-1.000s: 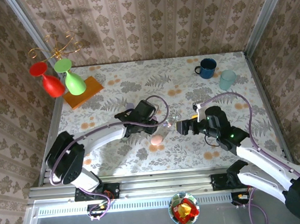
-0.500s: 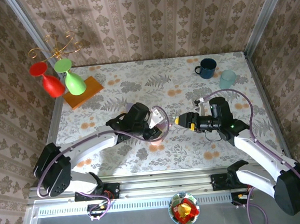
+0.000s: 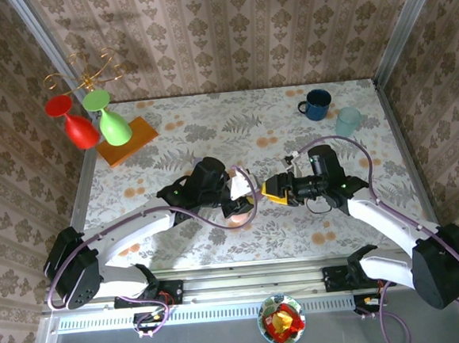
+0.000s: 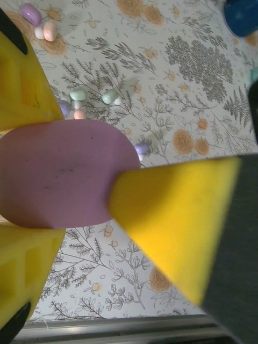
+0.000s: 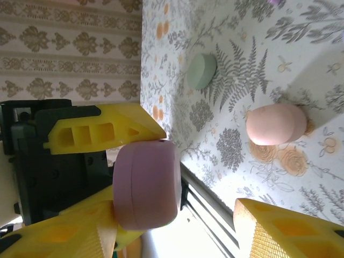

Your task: Insert wireless bluetooth earbuds into charging case

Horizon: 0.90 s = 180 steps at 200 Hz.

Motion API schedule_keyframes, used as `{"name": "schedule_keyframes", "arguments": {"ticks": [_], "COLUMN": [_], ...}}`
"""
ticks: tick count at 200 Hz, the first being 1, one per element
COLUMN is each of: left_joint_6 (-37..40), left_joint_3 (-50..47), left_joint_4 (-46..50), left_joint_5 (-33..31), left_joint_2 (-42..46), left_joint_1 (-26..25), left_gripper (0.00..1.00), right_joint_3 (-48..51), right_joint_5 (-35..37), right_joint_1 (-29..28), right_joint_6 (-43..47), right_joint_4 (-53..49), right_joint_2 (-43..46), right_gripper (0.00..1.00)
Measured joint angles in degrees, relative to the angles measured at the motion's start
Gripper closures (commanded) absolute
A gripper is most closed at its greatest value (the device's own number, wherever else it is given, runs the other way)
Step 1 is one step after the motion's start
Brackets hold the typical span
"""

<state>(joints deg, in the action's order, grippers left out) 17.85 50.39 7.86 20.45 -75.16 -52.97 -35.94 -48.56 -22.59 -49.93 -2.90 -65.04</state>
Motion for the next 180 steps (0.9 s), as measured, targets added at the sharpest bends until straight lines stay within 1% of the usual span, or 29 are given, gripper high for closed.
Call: {"name": "schedule_keyframes", "arguments": {"ticks": [6,21,37,51,55,61,66,81,98,111,121,130,144,151,159,171,180], "left_joint_6": [0.0,0.3,0.5,0.7,0.8,0.9,1.0,1.3,1.3,1.3,1.3,1.3,1.3,1.3,1.2,1.2,0.4], "left_joint_3": [0.0,-0.3,-0.9,-1.5,-1.7,-1.9,-2.0,-2.3,-2.4,-2.4,-2.4,-2.5,-2.6,-2.7,-3.1,-4.1,-5.6], "left_joint_4": [-0.4,-1.4,-2.2,-2.3,-2.3,-2.3,-2.3,-2.4,-2.3,-2.3,-2.3,-2.3,-2.3,-2.6,-3.5,-5.4,-7.7], "left_joint_5": [0.2,0.7,1.0,1.5,1.5,1.6,1.7,1.7,1.6,1.6,1.6,1.4,1.2,1.2,1.1,0.8,0.6], "left_joint_2": [0.0,0.0,0.0,0.1,0.1,0.2,0.3,0.7,0.8,0.8,0.8,0.9,0.9,0.9,1.0,1.4,2.2], "left_joint_1": [-0.2,-0.3,-0.3,-0.3,-0.3,-0.3,-0.3,-0.3,-0.3,-0.3,-0.3,-0.3,-0.3,-0.3,-0.3,-0.3,-0.2], "left_gripper": [0.69,0.69,0.71,0.71,0.71,0.71,0.71,0.71,0.71,0.71,0.71,0.70,0.62,0.56,0.48,0.32,0.24], "right_joint_3": [-0.2,-0.8,-0.9,-1.0,-1.0,-1.0,-1.0,-1.1,-1.1,-1.1,-1.1,-1.2,-1.2,-1.2,-1.2,-1.2,-1.0], "right_joint_5": [-0.1,-0.4,-0.8,-0.9,-0.9,-0.8,-0.8,-0.8,-0.8,-0.8,-0.8,-0.8,-0.8,-0.8,-0.8,-0.8,-0.8], "right_joint_1": [-0.4,-1.1,-1.4,-1.4,-1.4,-1.4,-1.4,-1.4,-1.4,-1.4,-1.4,-1.4,-1.3,-1.3,-1.3,-1.0,-0.7], "right_joint_6": [0.0,-0.6,-0.9,-1.1,-1.1,-1.0,-1.0,-0.6,-0.1,0.2,0.1,0.5,0.6,0.4,0.3,-0.7,-1.6], "right_joint_4": [0.1,0.5,1.4,1.4,1.4,1.3,1.2,1.0,0.9,0.9,0.7,0.7,0.8,0.8,1.0,1.5,2.6], "right_joint_2": [-0.3,-0.9,-1.3,-1.4,-1.4,-1.3,-1.3,-1.3,-1.2,-1.2,-1.2,-1.2,-1.2,-1.2,-1.1,-1.0,-0.8], "right_gripper": [0.45,0.56,0.61,0.61,0.59,0.54,0.52,0.53,0.59,0.68,0.77,0.80,0.83,0.85,0.85,0.86,0.87]}}
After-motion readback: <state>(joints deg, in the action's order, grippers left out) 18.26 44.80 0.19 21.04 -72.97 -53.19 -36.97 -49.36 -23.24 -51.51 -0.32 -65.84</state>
